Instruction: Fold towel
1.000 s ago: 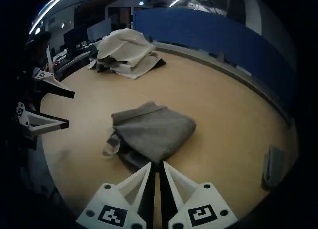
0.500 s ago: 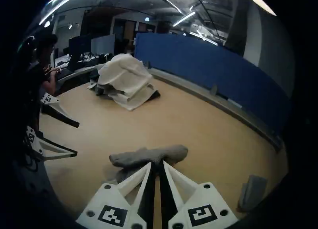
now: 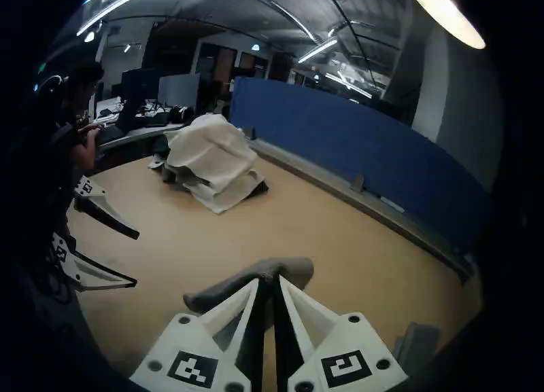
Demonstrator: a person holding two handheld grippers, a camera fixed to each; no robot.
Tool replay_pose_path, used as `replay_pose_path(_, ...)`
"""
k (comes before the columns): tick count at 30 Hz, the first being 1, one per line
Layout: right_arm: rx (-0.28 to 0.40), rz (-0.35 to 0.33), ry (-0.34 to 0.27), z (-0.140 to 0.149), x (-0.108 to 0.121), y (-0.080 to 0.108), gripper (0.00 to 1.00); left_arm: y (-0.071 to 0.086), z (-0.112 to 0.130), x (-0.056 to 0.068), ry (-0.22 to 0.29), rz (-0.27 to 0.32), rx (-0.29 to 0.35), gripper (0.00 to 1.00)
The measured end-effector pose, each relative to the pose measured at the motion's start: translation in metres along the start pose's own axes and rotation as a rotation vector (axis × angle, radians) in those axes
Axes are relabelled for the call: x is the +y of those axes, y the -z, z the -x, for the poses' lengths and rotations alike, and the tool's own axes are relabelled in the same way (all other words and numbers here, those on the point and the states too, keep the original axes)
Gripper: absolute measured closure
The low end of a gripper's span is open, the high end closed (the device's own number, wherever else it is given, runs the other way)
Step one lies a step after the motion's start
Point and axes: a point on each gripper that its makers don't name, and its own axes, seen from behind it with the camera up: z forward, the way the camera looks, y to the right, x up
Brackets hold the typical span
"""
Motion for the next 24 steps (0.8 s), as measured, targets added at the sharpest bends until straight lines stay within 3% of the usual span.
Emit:
replay_pose_path(8,0.004,0.012,-0.008,-0.004,0.007,0.005,0.94,-0.001,0.000,-0.003,0.004,0.000,0.002,0.03)
replay_pose_path(12,0.005,0.037,-0.017,-0.006,0.021,0.010,0.94,-0.003,-0.002,-0.005,0.006,0.000,0.003,0.03)
replay_pose_path(24,-0.024,0.192,-0.065,0.011,0.116,0.051,0.94,-0.013,-0.018,-0.003,0.016,0.012,0.017,0.03)
